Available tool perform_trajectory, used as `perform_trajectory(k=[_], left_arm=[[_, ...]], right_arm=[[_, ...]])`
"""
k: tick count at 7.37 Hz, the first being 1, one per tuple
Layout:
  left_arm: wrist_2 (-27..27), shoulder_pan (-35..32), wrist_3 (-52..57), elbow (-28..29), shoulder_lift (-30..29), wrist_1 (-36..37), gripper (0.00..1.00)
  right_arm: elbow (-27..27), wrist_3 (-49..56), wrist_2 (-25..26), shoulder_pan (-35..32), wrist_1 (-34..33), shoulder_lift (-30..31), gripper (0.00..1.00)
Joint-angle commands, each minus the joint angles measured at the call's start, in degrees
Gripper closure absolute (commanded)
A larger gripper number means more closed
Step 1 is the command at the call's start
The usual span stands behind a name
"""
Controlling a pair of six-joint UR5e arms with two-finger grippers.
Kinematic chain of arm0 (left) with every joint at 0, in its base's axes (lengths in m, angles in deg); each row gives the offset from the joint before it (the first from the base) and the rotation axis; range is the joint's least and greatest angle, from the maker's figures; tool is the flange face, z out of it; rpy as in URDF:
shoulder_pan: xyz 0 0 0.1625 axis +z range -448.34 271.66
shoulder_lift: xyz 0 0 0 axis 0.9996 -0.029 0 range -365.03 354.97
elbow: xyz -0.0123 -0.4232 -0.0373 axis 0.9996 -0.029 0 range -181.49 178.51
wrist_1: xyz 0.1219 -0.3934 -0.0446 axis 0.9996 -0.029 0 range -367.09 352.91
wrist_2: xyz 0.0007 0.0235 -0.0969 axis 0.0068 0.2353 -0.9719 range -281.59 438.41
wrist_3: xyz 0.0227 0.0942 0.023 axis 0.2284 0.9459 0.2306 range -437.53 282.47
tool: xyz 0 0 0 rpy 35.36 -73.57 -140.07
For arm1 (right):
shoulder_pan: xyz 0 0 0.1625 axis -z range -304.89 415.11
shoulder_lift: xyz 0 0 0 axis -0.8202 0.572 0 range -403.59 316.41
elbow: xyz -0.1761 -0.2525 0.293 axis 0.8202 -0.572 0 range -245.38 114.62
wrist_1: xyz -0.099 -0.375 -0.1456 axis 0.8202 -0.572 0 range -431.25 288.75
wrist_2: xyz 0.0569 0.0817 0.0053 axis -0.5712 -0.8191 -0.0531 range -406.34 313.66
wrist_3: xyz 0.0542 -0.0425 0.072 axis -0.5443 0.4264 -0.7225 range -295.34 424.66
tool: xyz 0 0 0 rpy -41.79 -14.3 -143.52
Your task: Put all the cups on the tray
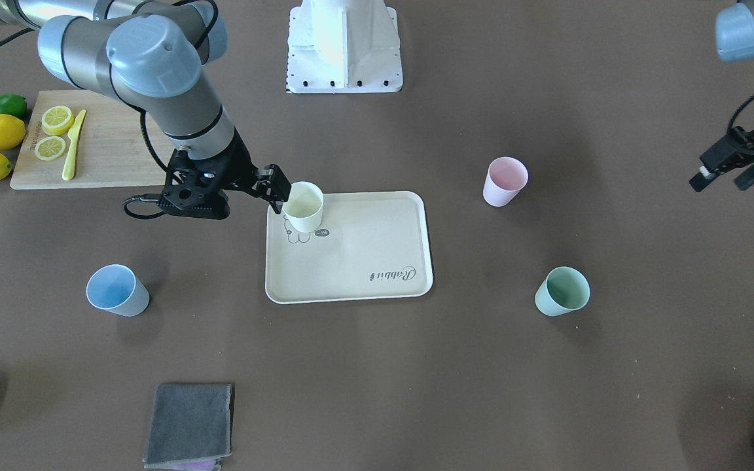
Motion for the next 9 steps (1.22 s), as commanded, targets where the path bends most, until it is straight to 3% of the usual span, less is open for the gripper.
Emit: perform_trajectory(k=[1, 4, 9], left_arm=[[11.4, 15.1, -13.5, -6.0, 0.1, -0.5, 0.02], [20.6, 27.0, -19.1, -6.4, -0.3, -0.5, 0.03], [23.8, 32.9, -20.2, -1.7, -2.6, -0.7, 0.03]], right_arm=[[1.6, 6.3, -3.2, -5.7, -0.5, 3.5, 0.00], [1.5, 13.6, -5.3, -11.0, -0.5, 6.5, 0.00], [1.3, 18.8, -7.1, -15.6, -0.4, 9.1, 0.00]])
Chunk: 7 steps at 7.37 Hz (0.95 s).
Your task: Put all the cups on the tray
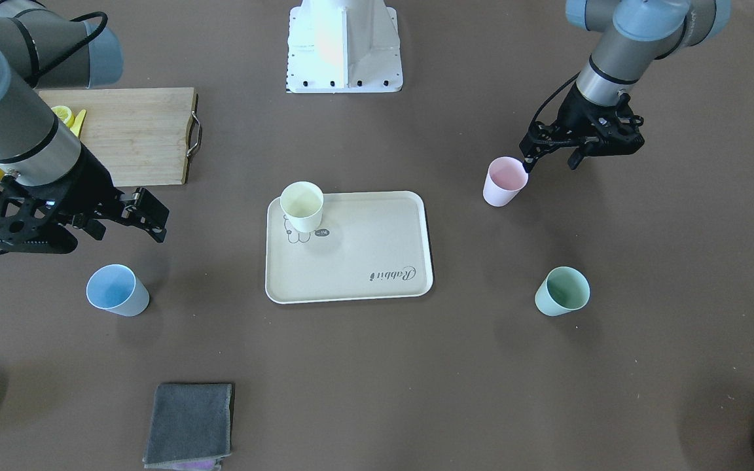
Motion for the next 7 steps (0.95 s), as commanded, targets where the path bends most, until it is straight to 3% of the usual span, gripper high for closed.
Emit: perform_trajectory(k=[1, 2, 3, 4, 7], left_arm=[[1.8, 2.3, -0.4, 3.5, -1.7, -1.0, 0.13], [2.6, 2.8, -0.4, 4.1, -1.6, -2.0, 0.45], [2.6, 2.8, -0.4, 4.1, -1.5, -2.0, 0.84], [2.5, 2.8, -0.3, 4.2, -1.6, -2.0, 1.00], [1.8, 2.8, -0.5, 2.0, -1.4, -3.3, 1.00]], right_arm=[[0.1, 0.4, -0.3, -0.8, 0.0, 0.3, 0.00], [0.1, 0.4, -0.3, -0.9, 0.0, 0.4, 0.00], [0.1, 0.4, -0.3, -0.9, 0.0, 0.4, 0.00], [0.2, 0.4, -0.3, -0.9, 0.0, 0.4, 0.00], [0.3, 0.4, -0.5, -1.2, 0.0, 0.4, 0.00]])
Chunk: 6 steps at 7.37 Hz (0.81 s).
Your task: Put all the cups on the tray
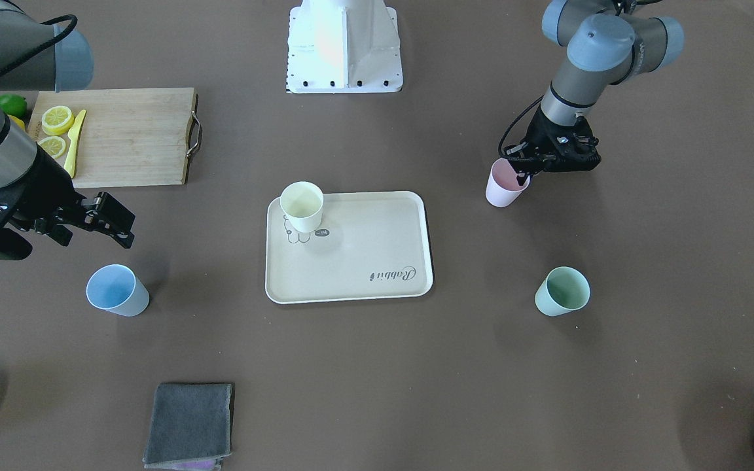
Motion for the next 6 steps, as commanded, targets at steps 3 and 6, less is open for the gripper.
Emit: perform_trajectory(k=[3, 6], left_arm=[[-4.2, -3.2, -0.3, 0.4, -10.3, 6.7, 1.00], [-2.6, -0.4, -8.8, 7.7, -26.9, 16.3, 1.00]], right_arm=[[0.0, 0.0, -0.1, -0.2, 0.0, 0.0, 0.00], [-0.1, 0.1, 0.0, -0.2, 0.0, 0.3, 0.00]])
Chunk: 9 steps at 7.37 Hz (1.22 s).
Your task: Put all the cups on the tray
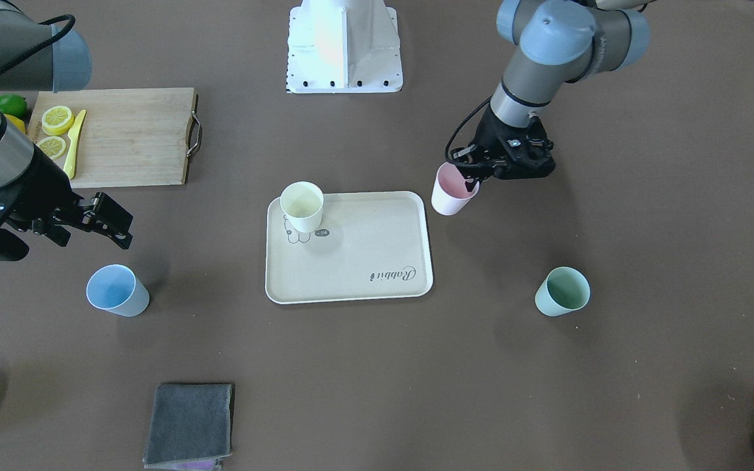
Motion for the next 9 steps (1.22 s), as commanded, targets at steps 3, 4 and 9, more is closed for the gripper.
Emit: perform_trajectory(k=[3, 4, 9], left_arm=[[6.0, 6.6, -5.5, 6.6, -7.5, 1.3, 1.00], [6.0, 6.7, -6.5, 8.4, -8.5, 0.6, 1.00], [7.9, 6.7, -6.3, 11.4, -8.4, -2.8, 0.32]], right_arm=[[0.0, 1.0, 0.2, -0.4, 0.3, 1.4, 0.00], [0.0, 1.0, 0.1, -0.5, 0.4, 1.5, 0.00], [-0.1, 1.2, 0.0, -0.8, 0.3, 1.6, 0.00]])
